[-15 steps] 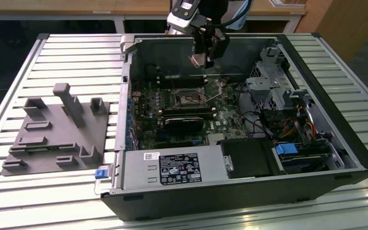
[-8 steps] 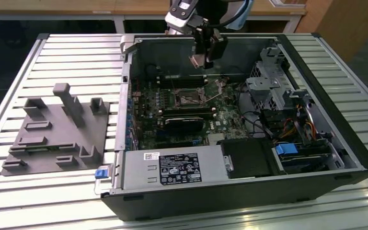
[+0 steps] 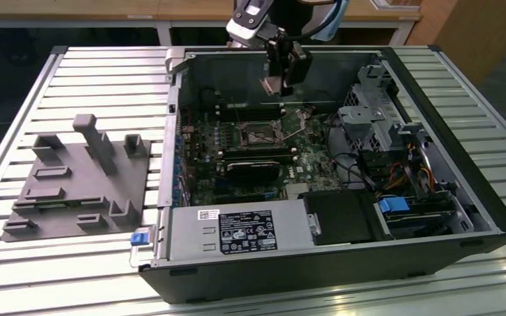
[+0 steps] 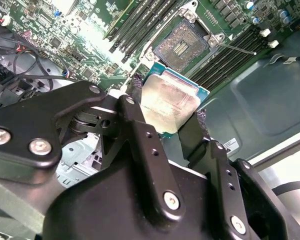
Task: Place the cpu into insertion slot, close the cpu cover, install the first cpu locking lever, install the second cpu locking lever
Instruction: 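Place the cpu into insertion slot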
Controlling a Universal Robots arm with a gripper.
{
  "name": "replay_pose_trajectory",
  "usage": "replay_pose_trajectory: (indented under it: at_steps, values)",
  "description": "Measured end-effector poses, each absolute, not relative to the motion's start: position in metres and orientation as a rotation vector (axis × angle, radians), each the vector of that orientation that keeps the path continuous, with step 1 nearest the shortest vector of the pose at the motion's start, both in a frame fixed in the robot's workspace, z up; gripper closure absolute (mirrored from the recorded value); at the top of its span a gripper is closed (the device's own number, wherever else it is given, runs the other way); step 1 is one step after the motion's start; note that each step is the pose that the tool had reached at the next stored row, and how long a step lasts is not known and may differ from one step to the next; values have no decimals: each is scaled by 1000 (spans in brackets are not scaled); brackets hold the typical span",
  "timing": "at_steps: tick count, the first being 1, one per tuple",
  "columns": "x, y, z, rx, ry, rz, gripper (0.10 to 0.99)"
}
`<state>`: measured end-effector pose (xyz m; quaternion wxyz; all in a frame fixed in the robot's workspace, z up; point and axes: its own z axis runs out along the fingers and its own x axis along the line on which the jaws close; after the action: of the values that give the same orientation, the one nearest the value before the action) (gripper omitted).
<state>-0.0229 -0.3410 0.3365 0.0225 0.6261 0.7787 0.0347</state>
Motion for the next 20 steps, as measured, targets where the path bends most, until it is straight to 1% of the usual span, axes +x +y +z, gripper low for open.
replay_pose_trajectory:
  at_steps: [20]
  values:
    - [-23, -341, 326, 2102, 2260, 99, 545]
